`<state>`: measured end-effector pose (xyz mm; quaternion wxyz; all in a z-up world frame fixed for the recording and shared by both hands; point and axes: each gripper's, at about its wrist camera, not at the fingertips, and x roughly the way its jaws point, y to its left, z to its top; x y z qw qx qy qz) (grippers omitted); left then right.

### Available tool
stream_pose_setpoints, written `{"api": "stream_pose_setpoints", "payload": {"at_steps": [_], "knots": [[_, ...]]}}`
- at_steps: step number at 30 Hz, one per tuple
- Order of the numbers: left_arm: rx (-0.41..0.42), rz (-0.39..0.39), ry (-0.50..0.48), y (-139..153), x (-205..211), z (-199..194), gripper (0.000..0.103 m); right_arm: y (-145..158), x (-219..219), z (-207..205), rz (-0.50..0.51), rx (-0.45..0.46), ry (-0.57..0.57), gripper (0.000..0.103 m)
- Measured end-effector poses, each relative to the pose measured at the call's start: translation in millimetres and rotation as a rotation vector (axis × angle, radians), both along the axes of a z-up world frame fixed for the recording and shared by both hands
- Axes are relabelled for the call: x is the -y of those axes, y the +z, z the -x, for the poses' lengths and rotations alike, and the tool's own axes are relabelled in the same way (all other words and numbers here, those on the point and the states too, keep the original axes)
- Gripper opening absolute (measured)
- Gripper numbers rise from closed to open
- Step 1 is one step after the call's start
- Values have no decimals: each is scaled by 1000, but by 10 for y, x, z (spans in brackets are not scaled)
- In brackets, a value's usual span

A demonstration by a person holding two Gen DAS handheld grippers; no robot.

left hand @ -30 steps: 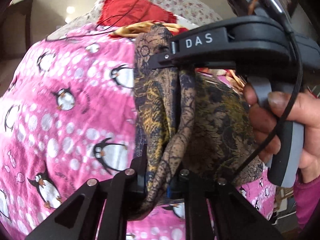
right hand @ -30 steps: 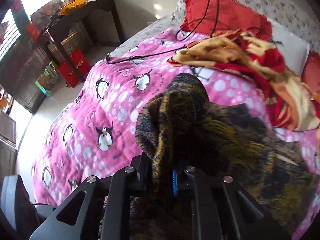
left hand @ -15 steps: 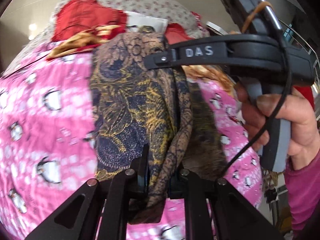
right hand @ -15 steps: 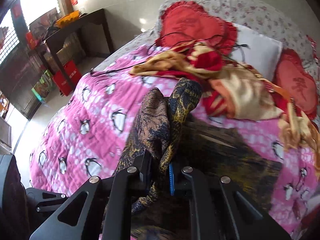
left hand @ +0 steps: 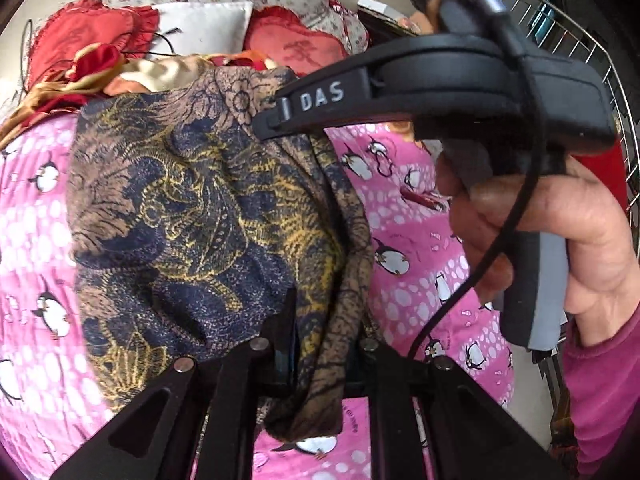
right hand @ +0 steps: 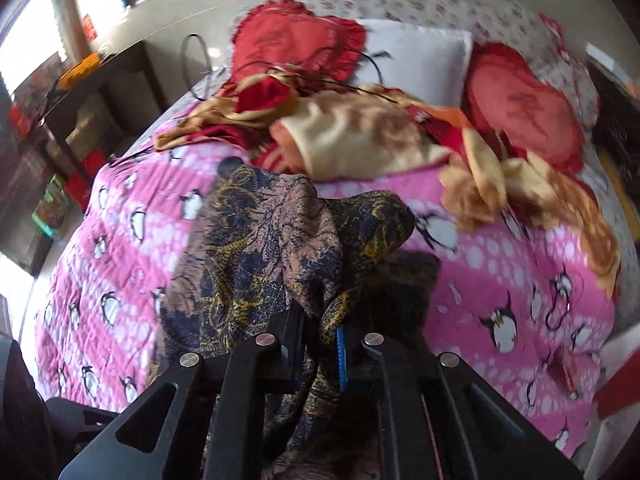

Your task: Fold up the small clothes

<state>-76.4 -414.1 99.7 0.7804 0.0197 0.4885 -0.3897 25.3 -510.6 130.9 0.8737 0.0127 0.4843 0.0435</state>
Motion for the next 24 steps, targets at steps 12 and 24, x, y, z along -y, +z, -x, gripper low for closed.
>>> {"api": "stream_pose_setpoints", "payload": {"at_steps": [12, 24], "knots": [[-97, 10, -91, -91, 46, 168, 59, -412, 368, 57, -39, -42, -109, 16], [64, -97, 98, -67, -1033, 8, 78, -280, 306, 1093, -214, 8, -138, 42]]}}
